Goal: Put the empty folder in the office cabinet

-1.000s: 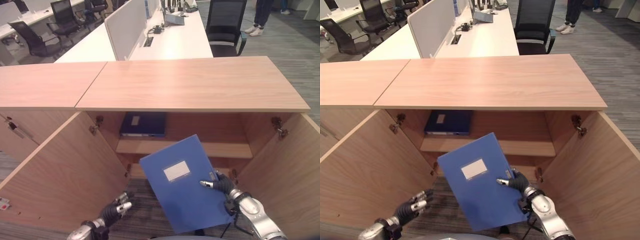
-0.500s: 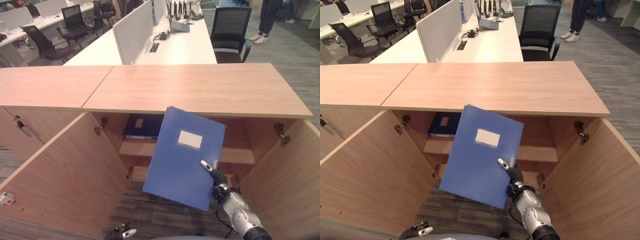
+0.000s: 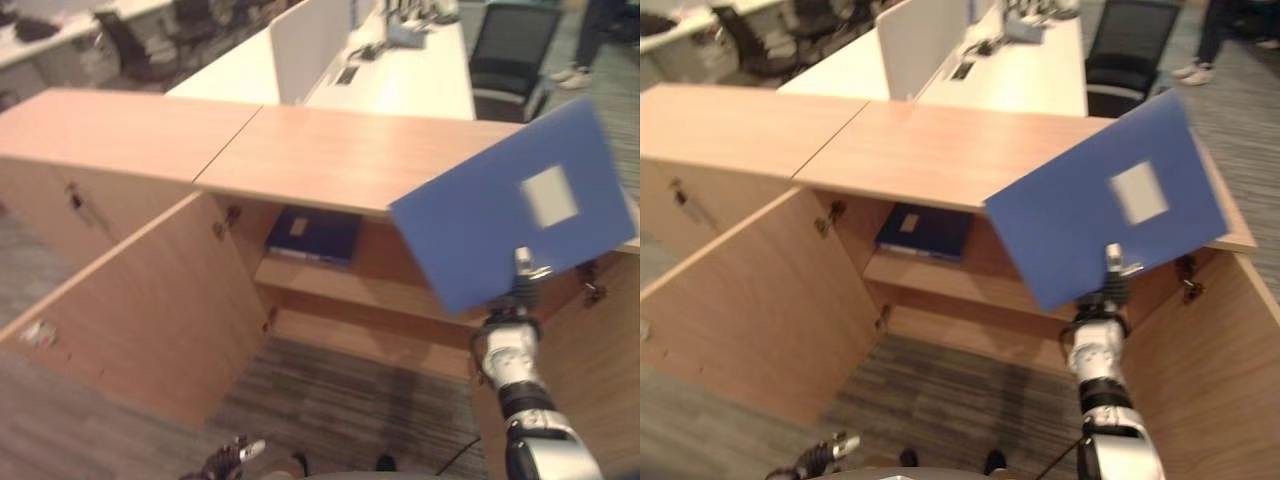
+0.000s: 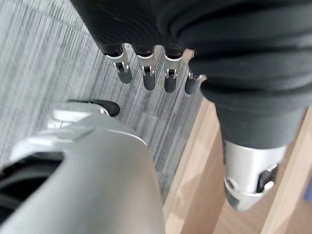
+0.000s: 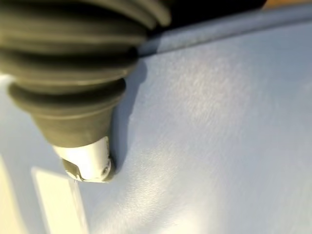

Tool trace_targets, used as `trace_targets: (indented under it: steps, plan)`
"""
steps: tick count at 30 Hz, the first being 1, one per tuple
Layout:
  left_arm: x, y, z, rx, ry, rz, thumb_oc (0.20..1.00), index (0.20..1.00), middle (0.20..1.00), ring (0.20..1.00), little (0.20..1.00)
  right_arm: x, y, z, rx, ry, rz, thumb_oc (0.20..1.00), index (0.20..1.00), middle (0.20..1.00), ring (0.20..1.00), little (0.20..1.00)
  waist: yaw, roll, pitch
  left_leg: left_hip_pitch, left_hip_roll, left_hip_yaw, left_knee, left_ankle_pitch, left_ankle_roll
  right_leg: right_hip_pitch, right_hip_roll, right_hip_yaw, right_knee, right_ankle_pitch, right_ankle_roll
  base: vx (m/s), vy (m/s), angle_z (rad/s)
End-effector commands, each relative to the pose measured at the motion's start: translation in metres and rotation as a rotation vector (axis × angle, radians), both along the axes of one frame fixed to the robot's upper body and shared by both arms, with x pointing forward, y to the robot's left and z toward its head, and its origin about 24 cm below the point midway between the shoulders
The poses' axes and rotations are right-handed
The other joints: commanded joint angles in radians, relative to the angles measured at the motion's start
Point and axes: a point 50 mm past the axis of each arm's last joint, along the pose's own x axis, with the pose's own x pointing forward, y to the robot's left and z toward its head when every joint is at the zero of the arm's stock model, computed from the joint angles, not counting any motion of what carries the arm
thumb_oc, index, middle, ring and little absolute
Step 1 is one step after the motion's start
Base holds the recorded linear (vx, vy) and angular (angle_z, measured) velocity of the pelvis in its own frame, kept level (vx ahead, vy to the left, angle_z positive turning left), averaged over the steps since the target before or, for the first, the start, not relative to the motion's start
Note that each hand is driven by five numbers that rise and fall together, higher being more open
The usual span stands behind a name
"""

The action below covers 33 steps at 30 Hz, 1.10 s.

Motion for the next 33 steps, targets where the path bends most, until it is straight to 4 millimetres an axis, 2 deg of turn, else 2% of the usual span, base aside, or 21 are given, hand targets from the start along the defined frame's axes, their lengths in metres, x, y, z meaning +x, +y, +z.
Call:
trace_targets:
  steps: [1, 2, 3, 4, 5, 8, 14, 15, 20, 25, 33]
  plan:
    - [0.016, 0.010, 0.007, 0.018, -0.063, 0.033, 1.000, 1.000, 1.000, 1.000, 1.000, 0.006, 0.020, -0.012, -0.020, 0.090, 0.099, 0.200, 0.200, 0.200, 0.200, 0.200, 0.024, -0.034, 0.045, -0.036, 0.012, -0.036, 0.089, 0.004, -0.040, 0.107, -0.025, 0.003, 0.066, -0.206, 0.027, 0.08, 0.002, -0.01]
    - [0.012, 0.014, 0.006, 0.029, -0.052, 0.039, 1.000, 1.000, 1.000, 1.000, 1.000, -0.002, 0.027, -0.028, -0.118, 0.187, 0.193, 0.200, 0.200, 0.200, 0.200, 0.200, 0.022, -0.037, 0.036, -0.004, 0.014, -0.038, 0.046, -0.015, -0.036, 0.111, -0.024, 0.003, 0.059, -0.203, 0.029, 0.06, -0.003, -0.09]
    - [0.011, 0.014, 0.006, 0.029, -0.050, 0.039, 1.000, 1.000, 1.000, 1.000, 1.000, -0.003, 0.028, -0.029, -0.120, 0.190, 0.195, 0.200, 0.200, 0.200, 0.200, 0.200, 0.022, -0.037, 0.036, 0.002, 0.014, -0.036, 0.041, -0.014, -0.036, 0.115, -0.024, 0.004, 0.057, -0.203, 0.030, 0.08, 0.000, -0.13]
    - [0.009, 0.015, 0.006, 0.034, -0.048, 0.038, 1.000, 1.000, 1.000, 1.000, 1.000, -0.008, 0.032, -0.036, -0.202, 0.239, 0.265, 0.200, 0.200, 0.200, 0.200, 0.200, 0.021, -0.038, 0.032, 0.018, 0.016, -0.036, 0.018, -0.017, -0.032, 0.117, -0.023, 0.004, 0.054, -0.201, 0.032, 0.06, 0.019, -0.09]
    - [0.005, 0.018, 0.005, 0.042, -0.039, 0.023, 1.000, 1.000, 1.000, 1.000, 1.000, -0.018, 0.032, -0.040, -0.362, 0.289, 0.350, 0.200, 0.200, 0.200, 0.200, 0.200, 0.013, -0.036, 0.023, 0.056, 0.022, -0.032, -0.028, -0.017, -0.027, 0.117, -0.021, 0.003, 0.051, -0.199, 0.034, 0.07, 0.029, -0.04]
    - [0.001, 0.019, 0.005, 0.048, -0.039, -0.001, 1.000, 1.000, 1.000, 1.000, 1.000, -0.032, 0.028, -0.029, -0.594, 0.270, 0.377, 0.200, 0.200, 0.200, 0.200, 0.200, -0.001, -0.031, 0.014, 0.094, 0.032, -0.021, -0.071, -0.015, -0.022, 0.119, -0.016, 0.002, 0.048, -0.202, 0.035, 0.05, 0.026, 0.00]
    - [-0.002, 0.017, 0.004, 0.045, -0.038, -0.001, 1.000, 1.000, 1.000, 1.000, 1.000, -0.037, 0.037, -0.013, -0.697, 0.188, 0.374, 0.200, 0.200, 0.200, 0.200, 0.200, -0.013, -0.023, 0.010, 0.130, 0.043, -0.004, -0.097, -0.018, -0.019, 0.127, -0.008, 0.009, 0.037, -0.201, 0.034, -0.01, 0.016, -0.03]
    - [-0.003, 0.015, 0.003, 0.036, -0.035, 0.008, 1.000, 1.000, 1.000, 1.000, 1.000, -0.037, 0.044, -0.003, -0.721, 0.129, 0.395, 0.200, 0.200, 0.200, 0.200, 0.200, -0.018, -0.021, 0.010, 0.136, 0.046, 0.000, -0.102, -0.018, -0.019, 0.127, -0.008, 0.014, 0.033, -0.198, 0.035, -0.03, 0.015, -0.07]
    - [-0.008, 0.013, 0.001, 0.032, -0.018, 0.002, 1.000, 1.000, 1.000, 1.000, 1.000, -0.039, 0.057, 0.010, -0.804, 0.058, 0.470, 0.200, 0.200, 0.200, 0.200, 0.200, -0.023, -0.020, 0.010, 0.140, 0.046, 0.009, -0.099, -0.018, -0.019, 0.129, -0.006, 0.021, 0.031, -0.195, 0.036, -0.03, 0.011, -0.04]
    - [-0.011, 0.010, 0.000, 0.023, -0.009, -0.014, 1.000, 1.000, 1.000, 1.000, 1.000, -0.041, 0.070, 0.028, -0.968, -0.013, 0.578, 0.200, 0.200, 0.200, 0.200, 0.200, -0.027, -0.022, 0.012, 0.137, 0.051, 0.017, -0.085, -0.019, -0.022, 0.128, -0.007, 0.027, 0.028, -0.191, 0.037, -0.06, 0.012, 0.00]
    - [-0.015, 0.011, 0.000, 0.016, -0.002, -0.029, 1.000, 1.000, 1.000, 1.000, 1.000, -0.047, 0.078, 0.029, -1.199, 0.013, 0.745, 0.200, 0.200, 0.200, 0.200, 0.200, -0.024, -0.025, 0.012, 0.137, 0.054, 0.016, -0.093, -0.014, -0.020, 0.118, -0.008, 0.028, 0.032, -0.183, 0.040, -0.04, 0.004, -0.02]
